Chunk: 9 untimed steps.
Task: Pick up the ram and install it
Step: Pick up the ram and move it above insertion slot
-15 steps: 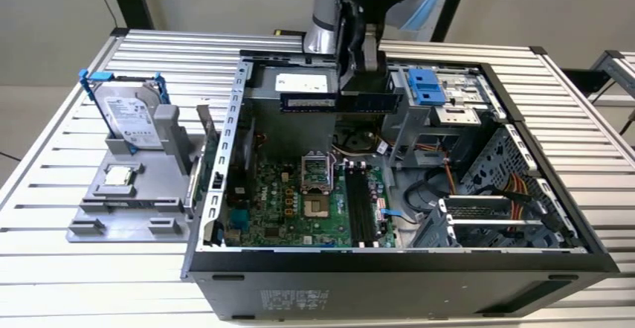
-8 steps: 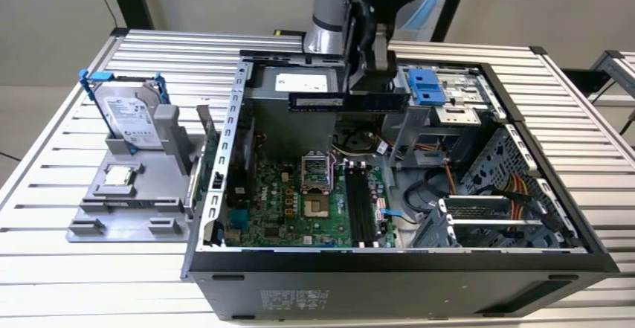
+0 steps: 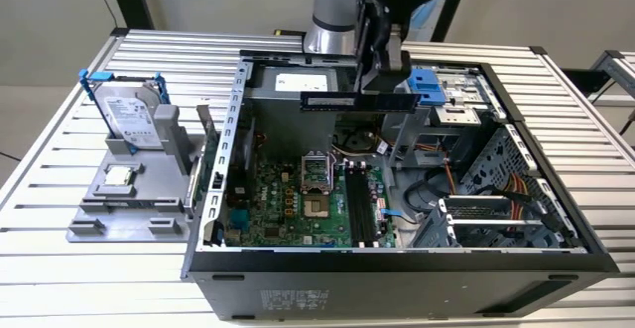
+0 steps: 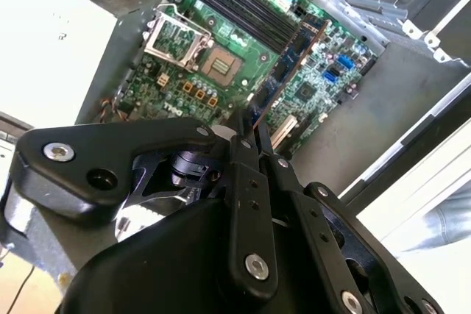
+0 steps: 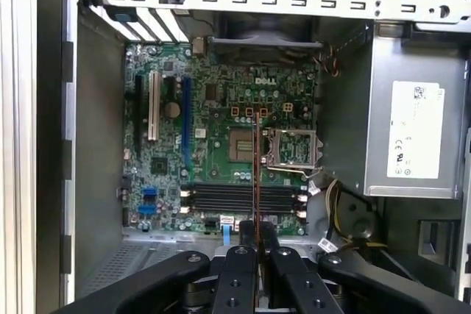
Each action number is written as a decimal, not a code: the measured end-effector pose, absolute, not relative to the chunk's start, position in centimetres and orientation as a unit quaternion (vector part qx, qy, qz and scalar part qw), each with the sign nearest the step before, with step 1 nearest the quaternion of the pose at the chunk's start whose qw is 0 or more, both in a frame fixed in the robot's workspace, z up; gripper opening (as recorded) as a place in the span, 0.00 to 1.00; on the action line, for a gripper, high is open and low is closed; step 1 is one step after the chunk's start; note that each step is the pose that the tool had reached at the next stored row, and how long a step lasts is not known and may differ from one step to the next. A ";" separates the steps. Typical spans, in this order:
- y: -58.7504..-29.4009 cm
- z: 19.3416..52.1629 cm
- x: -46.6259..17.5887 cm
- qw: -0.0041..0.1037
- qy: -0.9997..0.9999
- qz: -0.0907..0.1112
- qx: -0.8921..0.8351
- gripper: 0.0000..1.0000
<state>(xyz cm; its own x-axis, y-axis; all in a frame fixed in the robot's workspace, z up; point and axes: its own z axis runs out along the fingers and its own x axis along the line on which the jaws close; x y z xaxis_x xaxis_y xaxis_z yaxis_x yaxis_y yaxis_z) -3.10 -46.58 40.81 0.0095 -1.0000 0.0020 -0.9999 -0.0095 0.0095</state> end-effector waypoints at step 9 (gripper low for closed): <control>-46.4 40.8 -2.3 0.004 -0.705 -0.003 0.709 0.00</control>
